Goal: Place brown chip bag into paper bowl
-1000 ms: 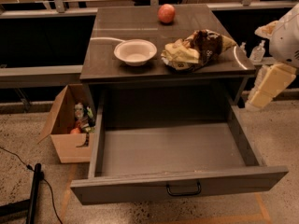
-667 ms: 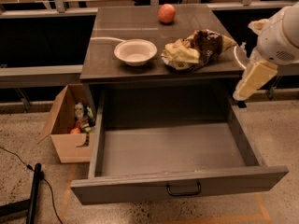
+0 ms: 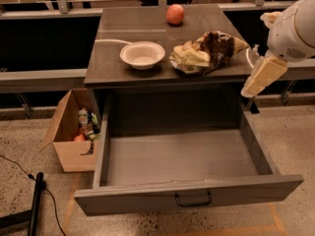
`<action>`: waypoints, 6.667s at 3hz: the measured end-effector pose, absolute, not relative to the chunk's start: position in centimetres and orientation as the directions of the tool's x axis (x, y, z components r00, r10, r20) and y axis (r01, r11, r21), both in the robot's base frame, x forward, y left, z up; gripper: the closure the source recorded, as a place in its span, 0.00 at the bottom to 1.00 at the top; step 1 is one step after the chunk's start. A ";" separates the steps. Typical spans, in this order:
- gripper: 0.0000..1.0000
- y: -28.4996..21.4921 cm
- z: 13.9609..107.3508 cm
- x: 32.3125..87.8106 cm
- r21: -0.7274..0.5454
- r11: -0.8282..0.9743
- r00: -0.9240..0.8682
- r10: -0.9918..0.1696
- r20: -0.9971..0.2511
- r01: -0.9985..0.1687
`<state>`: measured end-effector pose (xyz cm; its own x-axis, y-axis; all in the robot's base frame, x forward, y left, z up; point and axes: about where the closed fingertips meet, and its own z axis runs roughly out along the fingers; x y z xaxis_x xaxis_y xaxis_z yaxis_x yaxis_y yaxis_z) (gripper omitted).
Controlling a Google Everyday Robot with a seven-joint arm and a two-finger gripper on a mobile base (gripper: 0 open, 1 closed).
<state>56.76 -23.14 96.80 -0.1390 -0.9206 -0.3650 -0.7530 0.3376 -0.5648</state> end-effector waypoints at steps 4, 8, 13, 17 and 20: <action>0.00 -18.5 92.0 66.7 -0.658 0.370 0.018 -0.863 -0.504 -0.656; 0.65 -12.8 88.9 72.7 -0.638 0.434 0.051 -0.802 -0.596 -0.636; 1.00 -11.8 91.3 60.1 -0.437 0.406 -0.025 -0.755 -0.655 -0.803; 1.00 -8.8 89.9 52.7 -0.316 0.339 -0.049 -0.746 -0.664 -0.886; 1.00 -7.2 87.1 49.4 -0.284 0.327 -0.079 -0.769 -0.634 -0.901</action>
Offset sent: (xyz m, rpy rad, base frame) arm 0.0913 0.0337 -0.0236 0.1088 -0.2884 0.0939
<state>49.42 -7.23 87.10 -0.0791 -0.7695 -0.6338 -0.9015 0.3266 -0.2840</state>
